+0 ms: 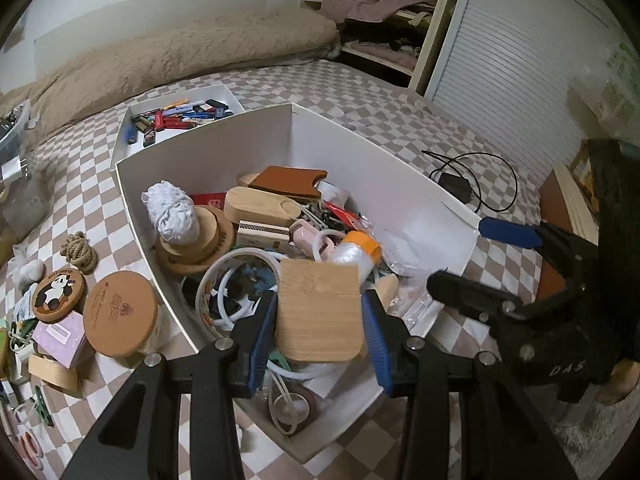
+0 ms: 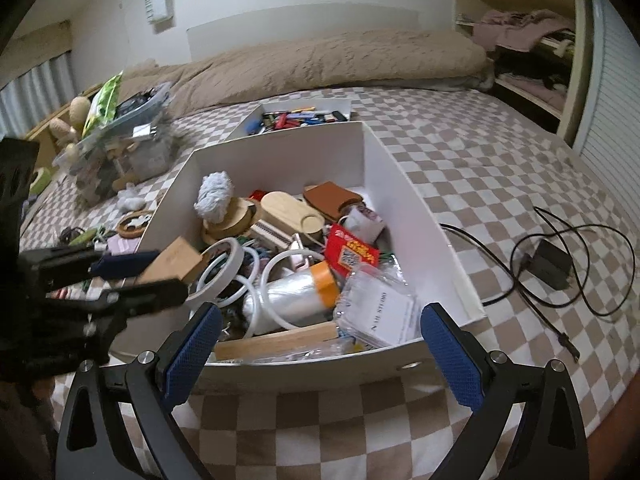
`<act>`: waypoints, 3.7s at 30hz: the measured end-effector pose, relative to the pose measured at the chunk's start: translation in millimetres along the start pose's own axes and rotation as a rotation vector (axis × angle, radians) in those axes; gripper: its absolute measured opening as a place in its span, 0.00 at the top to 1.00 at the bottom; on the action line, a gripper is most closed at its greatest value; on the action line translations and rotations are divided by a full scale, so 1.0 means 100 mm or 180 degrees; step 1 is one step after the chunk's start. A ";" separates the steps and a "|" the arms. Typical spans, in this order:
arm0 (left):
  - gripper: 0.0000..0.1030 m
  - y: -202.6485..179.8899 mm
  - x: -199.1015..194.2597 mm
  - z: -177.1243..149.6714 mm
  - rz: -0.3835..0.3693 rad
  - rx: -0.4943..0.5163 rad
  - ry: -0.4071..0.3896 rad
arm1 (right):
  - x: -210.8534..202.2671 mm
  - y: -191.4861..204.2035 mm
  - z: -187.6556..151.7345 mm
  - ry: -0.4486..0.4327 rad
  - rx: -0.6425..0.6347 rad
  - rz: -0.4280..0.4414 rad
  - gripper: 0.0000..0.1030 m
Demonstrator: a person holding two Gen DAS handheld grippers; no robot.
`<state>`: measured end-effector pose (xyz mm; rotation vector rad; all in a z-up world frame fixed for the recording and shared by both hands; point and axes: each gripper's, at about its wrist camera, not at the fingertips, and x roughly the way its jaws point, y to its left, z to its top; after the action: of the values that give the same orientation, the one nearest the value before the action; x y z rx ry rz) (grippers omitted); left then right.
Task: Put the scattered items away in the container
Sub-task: 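Lower the paddle and stick into the white box and open both tools, then withdraw both tools up and away from the white box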
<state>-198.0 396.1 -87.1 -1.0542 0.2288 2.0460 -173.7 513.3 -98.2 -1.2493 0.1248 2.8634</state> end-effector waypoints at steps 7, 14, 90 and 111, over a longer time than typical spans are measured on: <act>0.23 0.10 -0.07 -0.01 0.0159 -0.0095 -0.0068 | -0.09 -0.04 0.02 -0.0062 0.0060 -0.0038 0.03; 0.23 0.10 -0.15 -0.03 0.0165 -0.0085 -0.0090 | -0.15 -0.05 0.05 -0.0123 0.0133 -0.0009 0.03; 0.00 0.16 -1.82 -1.14 0.0638 -0.0056 -0.1150 | -1.42 0.98 -0.73 -0.0993 -0.0165 -0.0234 0.00; 0.00 0.16 -1.84 -1.17 0.0663 -0.0090 -0.1178 | -1.43 0.99 -0.77 -0.0961 -0.0190 -0.0236 0.00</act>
<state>-78.5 223.3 -27.2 -0.6712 0.1219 2.3937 -24.9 411.0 -38.5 -0.7948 -0.0113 2.9662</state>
